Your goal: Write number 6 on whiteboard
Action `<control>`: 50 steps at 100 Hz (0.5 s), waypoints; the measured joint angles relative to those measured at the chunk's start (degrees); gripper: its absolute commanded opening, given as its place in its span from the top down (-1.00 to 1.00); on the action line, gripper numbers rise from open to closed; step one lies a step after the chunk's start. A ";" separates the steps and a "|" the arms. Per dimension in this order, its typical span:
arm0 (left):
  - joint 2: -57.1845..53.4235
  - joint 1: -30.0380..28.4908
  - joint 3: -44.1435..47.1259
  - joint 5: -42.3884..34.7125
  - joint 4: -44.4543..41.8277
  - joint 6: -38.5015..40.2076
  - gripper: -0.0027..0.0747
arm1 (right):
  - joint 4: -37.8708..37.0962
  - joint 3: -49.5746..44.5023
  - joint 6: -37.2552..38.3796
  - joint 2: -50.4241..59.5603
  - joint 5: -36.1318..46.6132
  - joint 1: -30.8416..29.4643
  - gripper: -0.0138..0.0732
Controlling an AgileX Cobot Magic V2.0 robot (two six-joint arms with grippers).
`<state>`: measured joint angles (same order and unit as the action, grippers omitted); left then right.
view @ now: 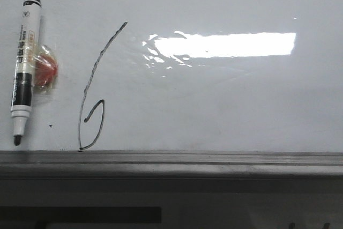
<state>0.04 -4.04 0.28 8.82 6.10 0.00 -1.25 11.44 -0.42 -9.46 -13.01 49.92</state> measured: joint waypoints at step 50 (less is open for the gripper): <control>-0.42 -0.49 0.00 10.18 -2.31 0.00 0.98 | 0.00 0.00 0.00 0.00 0.00 0.00 0.81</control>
<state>-0.38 -4.53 0.28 19.00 3.79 0.00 -1.25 11.44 -0.42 -9.46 -13.01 49.92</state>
